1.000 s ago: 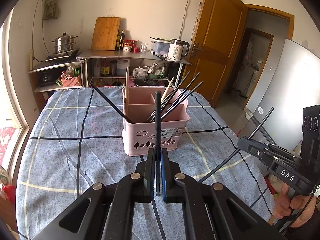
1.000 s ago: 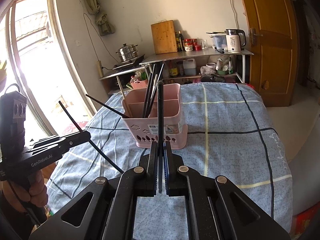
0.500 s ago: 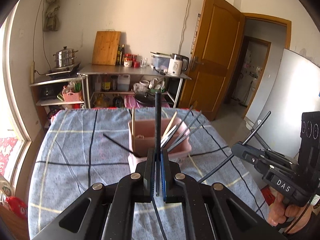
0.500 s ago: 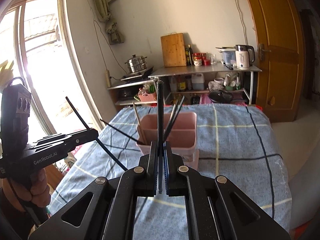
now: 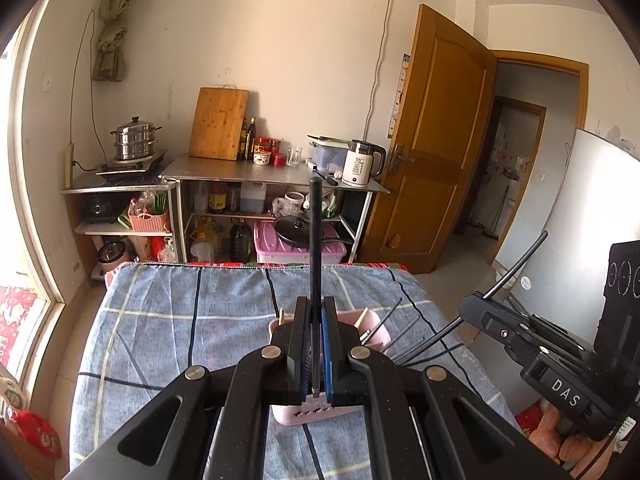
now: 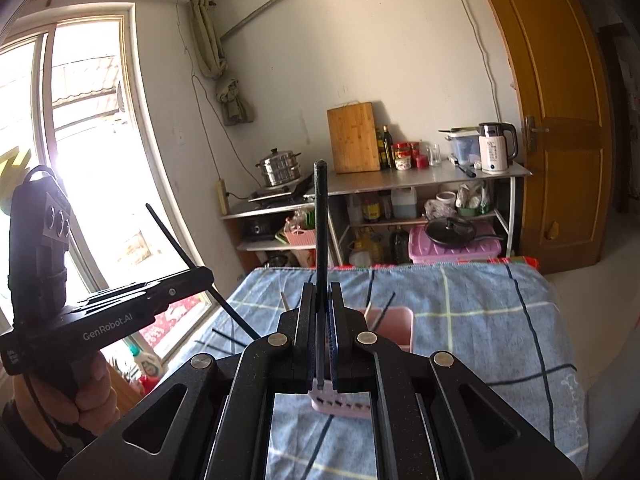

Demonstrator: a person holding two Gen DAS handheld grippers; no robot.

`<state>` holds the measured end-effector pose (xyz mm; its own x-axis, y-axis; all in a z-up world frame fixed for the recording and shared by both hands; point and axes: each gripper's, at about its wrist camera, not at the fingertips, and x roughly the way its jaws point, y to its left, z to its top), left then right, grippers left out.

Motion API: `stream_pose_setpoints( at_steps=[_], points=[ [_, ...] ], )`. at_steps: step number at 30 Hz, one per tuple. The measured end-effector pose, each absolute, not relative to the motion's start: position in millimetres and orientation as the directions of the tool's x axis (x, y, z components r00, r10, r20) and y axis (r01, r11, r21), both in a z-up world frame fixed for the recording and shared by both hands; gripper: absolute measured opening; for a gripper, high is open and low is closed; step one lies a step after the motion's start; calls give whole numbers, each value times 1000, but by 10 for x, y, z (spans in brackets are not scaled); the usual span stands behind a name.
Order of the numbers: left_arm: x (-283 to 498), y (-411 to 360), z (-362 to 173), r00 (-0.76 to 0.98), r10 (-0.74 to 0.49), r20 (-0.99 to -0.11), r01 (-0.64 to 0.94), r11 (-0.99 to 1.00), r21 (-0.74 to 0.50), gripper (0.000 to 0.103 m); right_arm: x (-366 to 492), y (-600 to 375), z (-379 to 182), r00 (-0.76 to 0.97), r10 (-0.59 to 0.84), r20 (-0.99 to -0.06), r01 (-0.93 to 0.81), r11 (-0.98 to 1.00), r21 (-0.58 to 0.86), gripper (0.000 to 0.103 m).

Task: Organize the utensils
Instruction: 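Lower the chopsticks into the basket and open both tools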

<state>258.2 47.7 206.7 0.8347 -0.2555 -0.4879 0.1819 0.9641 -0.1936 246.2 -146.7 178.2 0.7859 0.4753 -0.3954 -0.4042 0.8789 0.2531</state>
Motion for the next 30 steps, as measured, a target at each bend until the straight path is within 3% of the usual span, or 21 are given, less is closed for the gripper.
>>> stream_pose_setpoints(
  at_steps=[23, 30],
  points=[
    [3031, 459, 1324, 779, -237, -581, 163, 971, -178, 5, 2803, -1231, 1264, 742, 442, -504, -385, 896, 219, 5],
    [2943, 432, 1301, 789, -238, -567, 176, 971, -164, 5, 2791, -1237, 1212, 713, 463, -526, -405, 885, 231, 7]
  ],
)
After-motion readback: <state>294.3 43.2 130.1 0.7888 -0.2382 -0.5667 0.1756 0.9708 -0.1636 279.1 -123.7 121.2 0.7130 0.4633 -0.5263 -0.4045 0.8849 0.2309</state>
